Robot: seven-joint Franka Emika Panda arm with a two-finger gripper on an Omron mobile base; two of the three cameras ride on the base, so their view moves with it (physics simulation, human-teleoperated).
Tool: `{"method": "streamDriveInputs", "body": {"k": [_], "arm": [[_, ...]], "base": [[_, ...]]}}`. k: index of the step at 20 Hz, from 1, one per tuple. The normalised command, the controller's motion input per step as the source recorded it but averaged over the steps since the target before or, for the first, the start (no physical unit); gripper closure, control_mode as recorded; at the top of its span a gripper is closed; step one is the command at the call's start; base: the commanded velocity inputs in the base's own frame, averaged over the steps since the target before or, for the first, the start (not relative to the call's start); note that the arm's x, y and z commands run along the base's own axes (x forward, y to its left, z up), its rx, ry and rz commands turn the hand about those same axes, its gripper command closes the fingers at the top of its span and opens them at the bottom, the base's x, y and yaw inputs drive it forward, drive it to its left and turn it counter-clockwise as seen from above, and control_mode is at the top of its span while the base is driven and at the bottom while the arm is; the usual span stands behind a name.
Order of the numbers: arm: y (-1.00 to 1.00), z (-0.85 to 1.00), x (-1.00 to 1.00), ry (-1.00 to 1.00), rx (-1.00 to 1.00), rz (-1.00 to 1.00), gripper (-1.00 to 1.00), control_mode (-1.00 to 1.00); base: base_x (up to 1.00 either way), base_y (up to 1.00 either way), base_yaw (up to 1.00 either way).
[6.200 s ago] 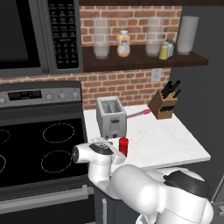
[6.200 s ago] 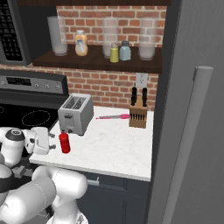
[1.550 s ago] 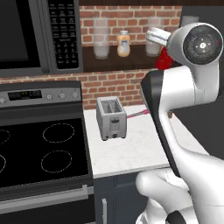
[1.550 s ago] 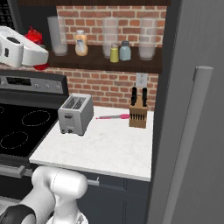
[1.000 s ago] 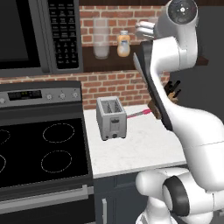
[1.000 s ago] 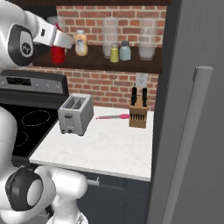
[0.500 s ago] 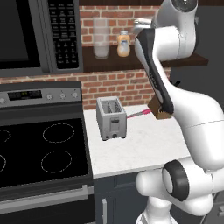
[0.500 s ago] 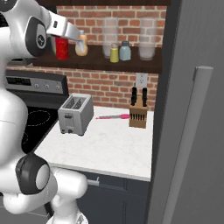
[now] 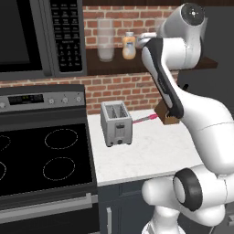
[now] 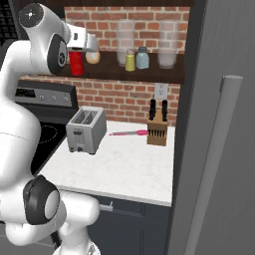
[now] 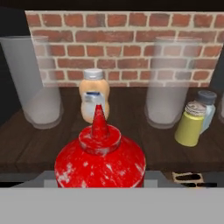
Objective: Put the shaker and condiment bottle from the counter next to their counterparts in the cabinet.
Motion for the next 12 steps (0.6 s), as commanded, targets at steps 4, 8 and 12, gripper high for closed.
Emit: {"method": "streamDriveInputs", "body": {"k": [4,8,12], "arm": [[0.0,0.0,0.36,0.06,-0.02,0.07,1.0,-1.0],[0.0,0.0,0.25,0.02,-0.03,0.04,1.0,-1.0],[0.01,0.0,0.3,0.0,-0.05,0.05,1.0,-1.0]], "base": [[0.0,0.0,0.0],[0.0,0.0,0.0],[0.0,0.0,0.0]]}}
